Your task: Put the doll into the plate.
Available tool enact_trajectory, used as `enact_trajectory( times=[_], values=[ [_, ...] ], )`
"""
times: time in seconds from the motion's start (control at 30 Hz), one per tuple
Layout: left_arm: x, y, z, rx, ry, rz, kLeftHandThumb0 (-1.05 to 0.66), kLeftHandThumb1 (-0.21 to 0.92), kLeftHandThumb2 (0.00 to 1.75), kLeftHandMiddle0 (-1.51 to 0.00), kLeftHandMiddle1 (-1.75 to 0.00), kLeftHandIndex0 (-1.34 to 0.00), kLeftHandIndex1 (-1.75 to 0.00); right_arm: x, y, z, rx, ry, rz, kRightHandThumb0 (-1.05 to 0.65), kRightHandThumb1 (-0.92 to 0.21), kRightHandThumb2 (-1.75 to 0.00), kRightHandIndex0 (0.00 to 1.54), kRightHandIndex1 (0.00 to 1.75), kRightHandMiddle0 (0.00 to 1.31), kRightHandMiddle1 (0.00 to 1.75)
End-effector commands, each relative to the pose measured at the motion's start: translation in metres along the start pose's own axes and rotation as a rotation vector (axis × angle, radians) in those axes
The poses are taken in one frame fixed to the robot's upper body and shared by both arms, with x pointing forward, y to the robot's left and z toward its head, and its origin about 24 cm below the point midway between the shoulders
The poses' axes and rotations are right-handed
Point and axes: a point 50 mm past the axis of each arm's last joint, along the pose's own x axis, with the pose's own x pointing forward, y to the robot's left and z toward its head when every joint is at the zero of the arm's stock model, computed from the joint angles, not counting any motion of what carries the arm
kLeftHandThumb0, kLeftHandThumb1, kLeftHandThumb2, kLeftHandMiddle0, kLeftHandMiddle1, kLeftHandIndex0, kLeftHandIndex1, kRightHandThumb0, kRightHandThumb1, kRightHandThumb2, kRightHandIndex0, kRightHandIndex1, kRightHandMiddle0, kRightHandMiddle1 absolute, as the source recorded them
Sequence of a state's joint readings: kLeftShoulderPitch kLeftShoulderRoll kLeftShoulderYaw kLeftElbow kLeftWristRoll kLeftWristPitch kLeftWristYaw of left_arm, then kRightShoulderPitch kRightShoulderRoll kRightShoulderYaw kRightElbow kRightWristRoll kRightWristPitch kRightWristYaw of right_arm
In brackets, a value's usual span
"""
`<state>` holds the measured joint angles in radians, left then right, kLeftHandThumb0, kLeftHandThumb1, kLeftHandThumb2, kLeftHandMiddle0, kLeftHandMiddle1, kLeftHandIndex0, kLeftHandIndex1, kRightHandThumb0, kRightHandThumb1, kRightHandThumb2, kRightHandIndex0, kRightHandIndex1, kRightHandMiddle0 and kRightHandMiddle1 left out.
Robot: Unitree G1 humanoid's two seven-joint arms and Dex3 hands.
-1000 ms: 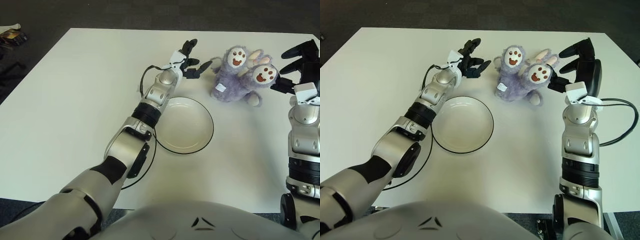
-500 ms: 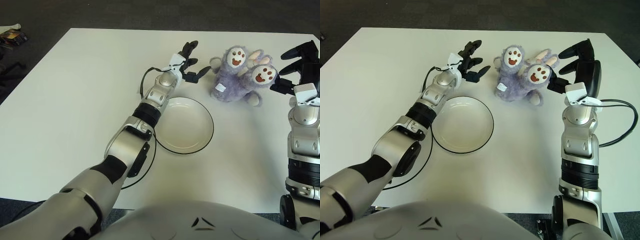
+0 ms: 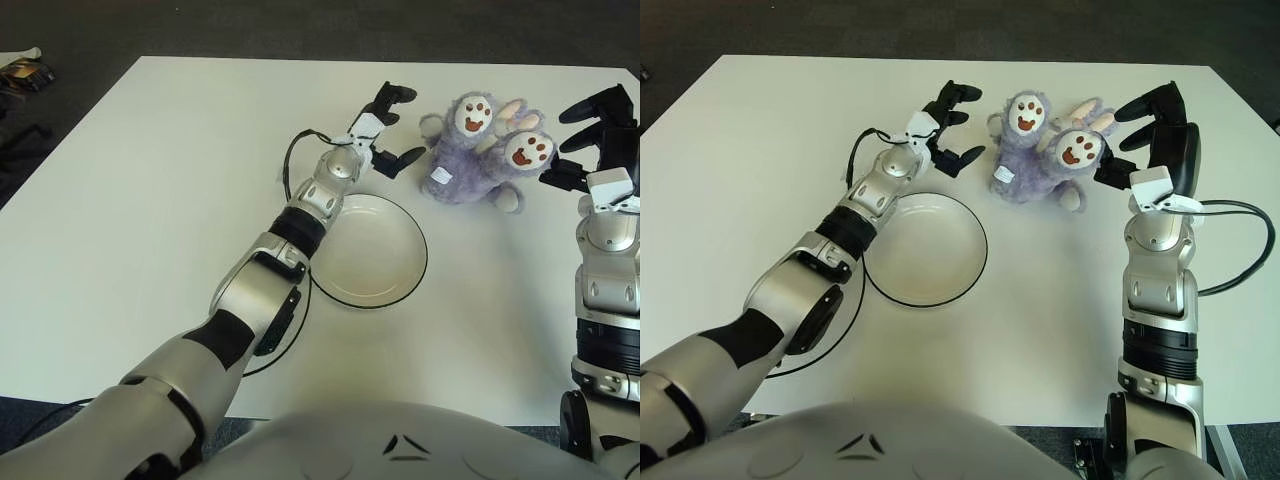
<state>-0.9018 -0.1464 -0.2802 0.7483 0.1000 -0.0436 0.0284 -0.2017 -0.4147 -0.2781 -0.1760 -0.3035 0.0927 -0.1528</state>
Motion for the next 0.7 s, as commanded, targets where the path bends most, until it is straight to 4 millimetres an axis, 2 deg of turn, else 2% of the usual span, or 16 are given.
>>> enact_trajectory(
  times=[0.0, 0.13, 0.3, 0.43, 0.67],
  values=[
    [0.008, -0.027, 0.036, -0.016, -0.104, -0.035, 0.12, 0.03, 1.34, 0.0, -0.8, -0.12, -1.27, -0.002, 0.0, 0.0, -0.011, -0.007, -0.007, -0.01, -0.47, -1.12, 0.58, 1.62, 0.27, 1.75],
    [0.006, -0.027, 0.038, -0.08, -0.117, -0.046, 0.2, 0.03, 1.38, 0.0, -0.6, -0.11, -1.24, -0.002, 0.0, 0.0, -0.014, -0.006, -0.008, -0.01, -0.47, -1.11, 0.58, 1.62, 0.26, 1.75],
    [0.003, -0.025, 0.044, -0.137, -0.138, -0.088, 0.3, 0.03, 1.44, 0.0, -0.26, -0.04, -1.16, -0.002, -0.001, -0.001, -0.028, -0.003, -0.008, -0.01, -0.46, -1.12, 0.58, 1.63, 0.26, 1.75],
    [-0.001, -0.025, 0.048, -0.144, -0.154, -0.124, 0.32, -0.01, 1.45, 0.0, -0.27, -0.01, -1.1, -0.003, -0.001, -0.001, -0.035, -0.001, -0.004, -0.01, -0.46, -1.13, 0.59, 1.63, 0.27, 1.75],
    [-0.01, -0.027, 0.054, -0.152, -0.189, -0.185, 0.33, -0.02, 1.46, 0.0, -0.27, 0.0, -1.06, -0.003, -0.001, 0.0, -0.044, 0.003, -0.003, -0.01, -0.46, -1.12, 0.6, 1.61, 0.27, 1.75]
  ],
)
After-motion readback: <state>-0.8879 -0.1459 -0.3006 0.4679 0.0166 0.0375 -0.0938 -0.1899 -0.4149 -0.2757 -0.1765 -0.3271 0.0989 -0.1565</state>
